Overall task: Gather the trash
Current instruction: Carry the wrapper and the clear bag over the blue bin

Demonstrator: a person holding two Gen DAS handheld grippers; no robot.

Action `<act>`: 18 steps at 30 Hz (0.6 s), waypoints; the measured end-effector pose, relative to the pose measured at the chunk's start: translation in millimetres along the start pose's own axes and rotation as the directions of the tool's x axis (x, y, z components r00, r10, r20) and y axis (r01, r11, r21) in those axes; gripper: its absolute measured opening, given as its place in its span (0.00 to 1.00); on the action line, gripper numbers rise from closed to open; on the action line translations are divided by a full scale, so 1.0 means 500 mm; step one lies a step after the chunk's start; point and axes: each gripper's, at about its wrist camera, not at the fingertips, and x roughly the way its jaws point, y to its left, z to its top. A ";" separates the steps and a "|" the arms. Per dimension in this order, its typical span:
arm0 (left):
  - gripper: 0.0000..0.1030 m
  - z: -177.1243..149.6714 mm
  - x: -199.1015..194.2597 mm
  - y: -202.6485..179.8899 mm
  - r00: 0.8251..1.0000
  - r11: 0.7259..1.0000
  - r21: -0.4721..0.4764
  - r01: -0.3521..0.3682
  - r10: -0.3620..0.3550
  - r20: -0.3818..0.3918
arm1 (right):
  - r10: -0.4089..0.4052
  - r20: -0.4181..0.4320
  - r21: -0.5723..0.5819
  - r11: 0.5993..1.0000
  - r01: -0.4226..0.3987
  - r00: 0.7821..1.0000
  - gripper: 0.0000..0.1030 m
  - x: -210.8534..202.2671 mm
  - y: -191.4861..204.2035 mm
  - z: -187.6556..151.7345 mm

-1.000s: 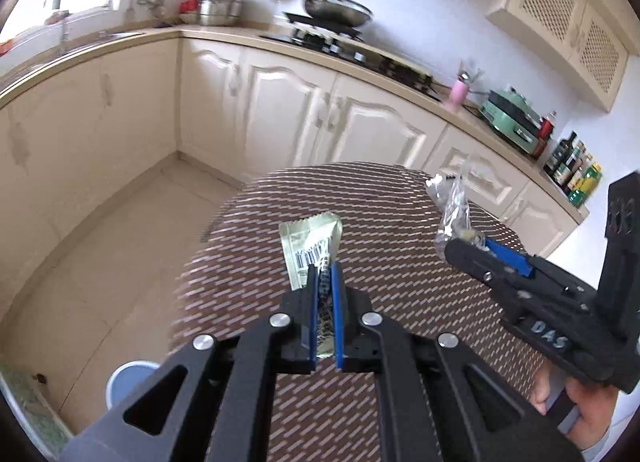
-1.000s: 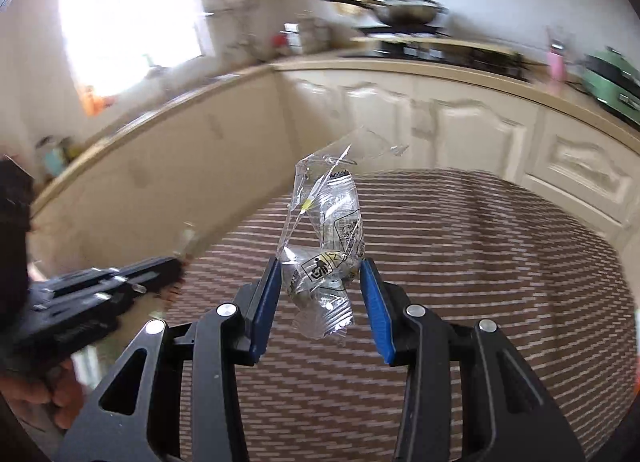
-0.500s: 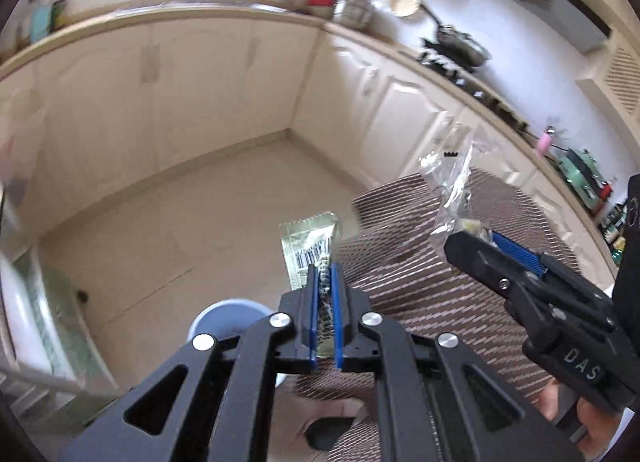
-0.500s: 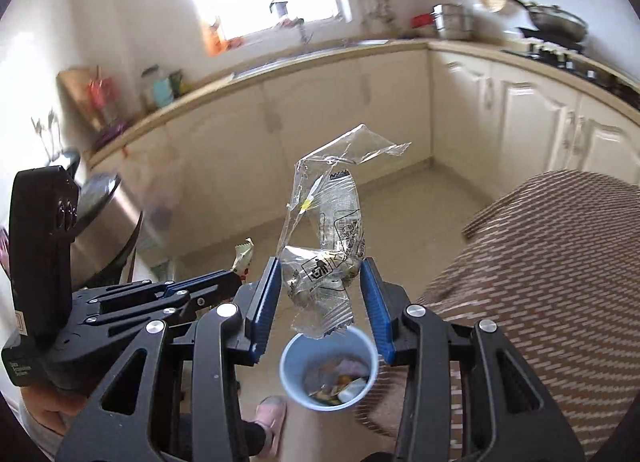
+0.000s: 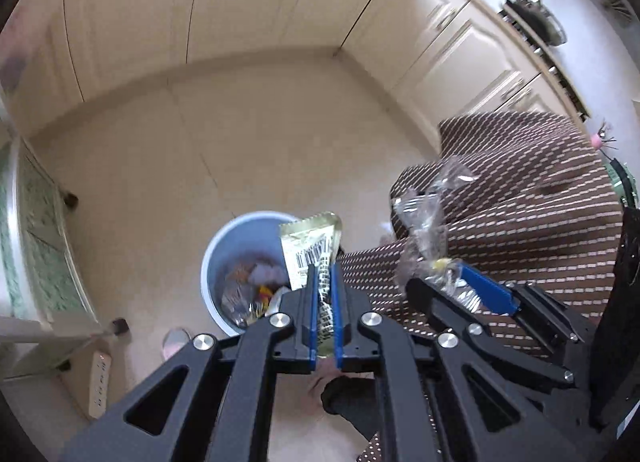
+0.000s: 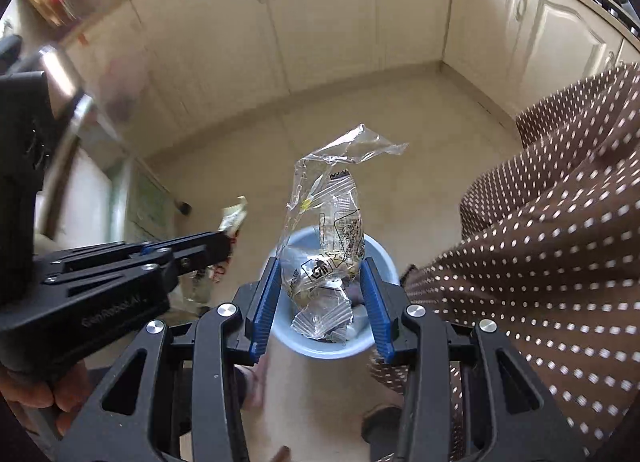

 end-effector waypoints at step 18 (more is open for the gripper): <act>0.44 0.006 0.155 0.046 0.994 0.992 -0.103 0.077 -0.085 -0.072 | -0.070 -0.094 0.006 0.997 0.071 0.993 0.38 0.124 -0.035 -0.025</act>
